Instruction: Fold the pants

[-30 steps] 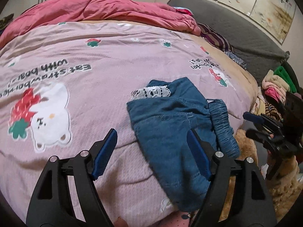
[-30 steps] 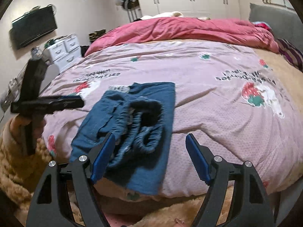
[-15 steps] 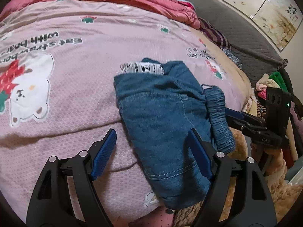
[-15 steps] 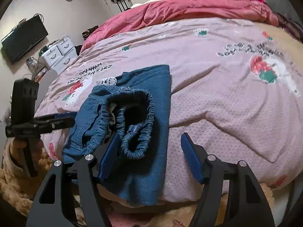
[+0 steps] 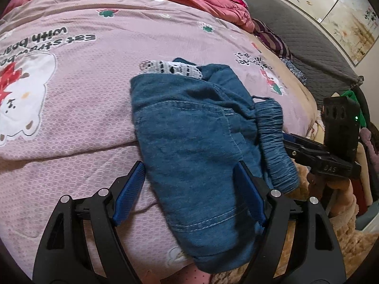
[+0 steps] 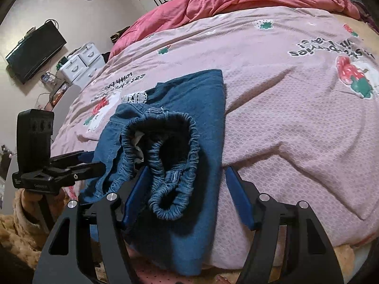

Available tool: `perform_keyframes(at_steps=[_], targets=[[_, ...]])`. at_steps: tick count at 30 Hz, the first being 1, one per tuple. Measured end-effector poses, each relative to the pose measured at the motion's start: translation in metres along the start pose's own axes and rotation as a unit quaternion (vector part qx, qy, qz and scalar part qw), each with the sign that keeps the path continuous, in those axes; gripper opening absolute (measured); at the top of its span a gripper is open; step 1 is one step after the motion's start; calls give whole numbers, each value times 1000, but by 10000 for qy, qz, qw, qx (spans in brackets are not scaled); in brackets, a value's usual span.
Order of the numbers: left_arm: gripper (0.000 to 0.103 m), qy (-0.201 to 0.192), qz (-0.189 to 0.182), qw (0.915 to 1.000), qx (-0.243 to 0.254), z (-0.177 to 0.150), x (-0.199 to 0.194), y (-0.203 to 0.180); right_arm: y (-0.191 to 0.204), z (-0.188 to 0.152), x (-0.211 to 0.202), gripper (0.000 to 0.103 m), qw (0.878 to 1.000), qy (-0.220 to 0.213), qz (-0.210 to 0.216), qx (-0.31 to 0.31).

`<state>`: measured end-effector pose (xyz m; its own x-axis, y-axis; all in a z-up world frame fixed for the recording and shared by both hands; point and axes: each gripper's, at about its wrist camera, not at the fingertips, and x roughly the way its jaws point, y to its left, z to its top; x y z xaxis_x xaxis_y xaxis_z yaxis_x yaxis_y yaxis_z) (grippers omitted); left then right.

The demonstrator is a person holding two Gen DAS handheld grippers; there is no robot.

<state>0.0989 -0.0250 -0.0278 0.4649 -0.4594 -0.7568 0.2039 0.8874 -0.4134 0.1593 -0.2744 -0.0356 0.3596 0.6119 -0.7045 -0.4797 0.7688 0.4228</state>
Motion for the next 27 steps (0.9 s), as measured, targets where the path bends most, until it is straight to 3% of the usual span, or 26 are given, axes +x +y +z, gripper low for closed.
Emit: perform_keyframes(at_steps=[2,6,8,13,17,21,27], targets=[[70,0,-13,10000,-22,0,3,-2,0,1,2,63,10000,8,67,-15],[70,-70,42,9998,-172,0,7,-4,4,0,0,47,9998,-16,137,-135],[61,-93,66,9998,-134,-1,8,-9,6,-1,-1,45,9997,-42,117,-205],[52,-142,221,9996,38,0,6,-17,9,-3,-1,40,9996,-110,152,-221],[36,-276,203,9994,46,0,1,-20,27,-7,-7,34,9972,-246,-134,-697],[31,-370,162,9991,82,1,-4,-25,44,-10,-15,25,9935,-411,-276,-1026],[26,-563,38,9983,164,12,-21,-34,73,-1,-25,23,9862,-642,-195,-1515]])
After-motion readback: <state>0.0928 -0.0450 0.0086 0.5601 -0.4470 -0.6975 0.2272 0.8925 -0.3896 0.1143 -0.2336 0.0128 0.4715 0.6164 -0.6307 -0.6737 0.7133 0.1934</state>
